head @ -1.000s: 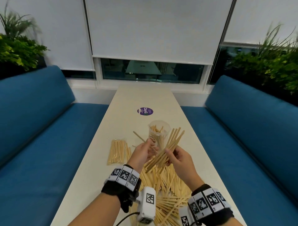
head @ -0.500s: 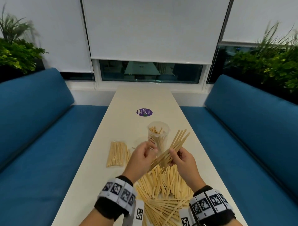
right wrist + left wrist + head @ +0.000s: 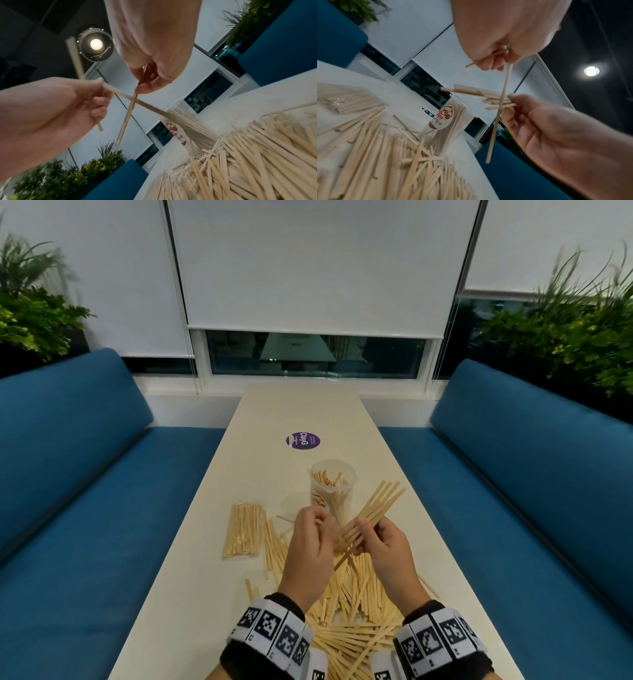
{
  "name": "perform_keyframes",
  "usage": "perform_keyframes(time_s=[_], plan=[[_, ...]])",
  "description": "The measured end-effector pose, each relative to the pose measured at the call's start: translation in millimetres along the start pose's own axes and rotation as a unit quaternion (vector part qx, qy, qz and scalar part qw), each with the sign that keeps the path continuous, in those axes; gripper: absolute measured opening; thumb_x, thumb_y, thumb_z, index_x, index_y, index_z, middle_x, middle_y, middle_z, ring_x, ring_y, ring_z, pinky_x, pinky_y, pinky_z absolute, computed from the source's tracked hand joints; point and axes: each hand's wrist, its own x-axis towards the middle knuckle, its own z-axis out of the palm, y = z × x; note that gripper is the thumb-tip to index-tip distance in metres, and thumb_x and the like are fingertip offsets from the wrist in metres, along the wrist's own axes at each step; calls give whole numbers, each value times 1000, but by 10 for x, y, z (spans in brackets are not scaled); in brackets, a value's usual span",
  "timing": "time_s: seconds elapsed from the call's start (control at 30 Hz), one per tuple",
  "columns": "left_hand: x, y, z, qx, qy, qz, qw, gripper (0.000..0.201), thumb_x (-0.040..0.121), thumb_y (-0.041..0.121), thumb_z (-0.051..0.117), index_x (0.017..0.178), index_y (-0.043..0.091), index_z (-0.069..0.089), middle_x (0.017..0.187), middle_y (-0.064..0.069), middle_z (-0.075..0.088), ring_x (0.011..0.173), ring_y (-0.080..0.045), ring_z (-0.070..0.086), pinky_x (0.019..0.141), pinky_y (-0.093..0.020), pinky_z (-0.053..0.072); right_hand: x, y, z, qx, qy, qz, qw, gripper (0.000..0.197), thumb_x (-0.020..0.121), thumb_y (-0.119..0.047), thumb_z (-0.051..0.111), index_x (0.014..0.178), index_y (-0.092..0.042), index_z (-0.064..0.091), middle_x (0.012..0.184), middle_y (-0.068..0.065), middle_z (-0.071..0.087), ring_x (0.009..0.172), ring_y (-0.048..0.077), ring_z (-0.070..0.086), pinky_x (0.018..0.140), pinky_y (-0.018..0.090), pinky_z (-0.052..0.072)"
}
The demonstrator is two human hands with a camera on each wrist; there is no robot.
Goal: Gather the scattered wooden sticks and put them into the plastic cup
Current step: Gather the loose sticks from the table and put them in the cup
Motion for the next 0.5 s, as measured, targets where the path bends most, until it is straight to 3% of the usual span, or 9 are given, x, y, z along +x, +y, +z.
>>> perform_keyframes(time_s=[0.1,0.17,0.27,0.33,0.37,0.43,0.5], plan=[[45,88,-92,-106,80,-49,990,13,100,18,32,92,18,42,87,1,53,73,-2,54,72,-24,52,39,33,-69,7,23,23,999,27,93,-26,54,90,-1,62,79,17,68,55,13,61,71,41,53],[104,90,-173,-166,143,-85,972,17,100,13,30,88,18,40,84,-1,53,74,-8,56,74,-24,48,65,46,-125,14,38,26,999,27,93,-26,54,91,0,63,80,15,68,56,13,61,73,42,53],[184,15,-324,-311,215,-170,910,17,100,8,29,89,16,37,86,-5,51,73,-17,60,74,-26,50,115,82,-228,11,75,31,997,27,93,-26,53,91,-1,63,85,18,69,61,19,63,77,48,53],[223,-62,-447,-369,250,-218,868,20,100,6,29,86,18,35,82,-6,47,62,-16,52,62,-23,48,132,89,-293,5,92,34,995,26,94,-24,52,91,-2,63,86,20,69,62,22,62,77,49,53],[236,-113,-496,-369,254,-242,860,21,100,6,29,85,19,35,77,-4,44,56,-14,43,52,-19,44,128,81,-318,2,88,35,996,25,94,-23,51,91,-2,64,86,20,69,62,22,62,76,48,54],[246,-201,-531,-333,209,-282,875,16,101,12,32,87,18,38,70,-1,37,50,-11,28,38,-15,33,97,37,-338,-13,44,37,998,22,94,-22,52,91,-5,65,84,16,70,60,18,61,71,40,55],[194,-192,-472,-274,104,-306,906,14,99,25,37,99,13,45,68,0,38,49,-11,30,42,-17,34,43,-25,-297,-40,-38,51,997,20,94,-22,52,92,-7,65,81,12,70,57,13,60,63,28,54]])
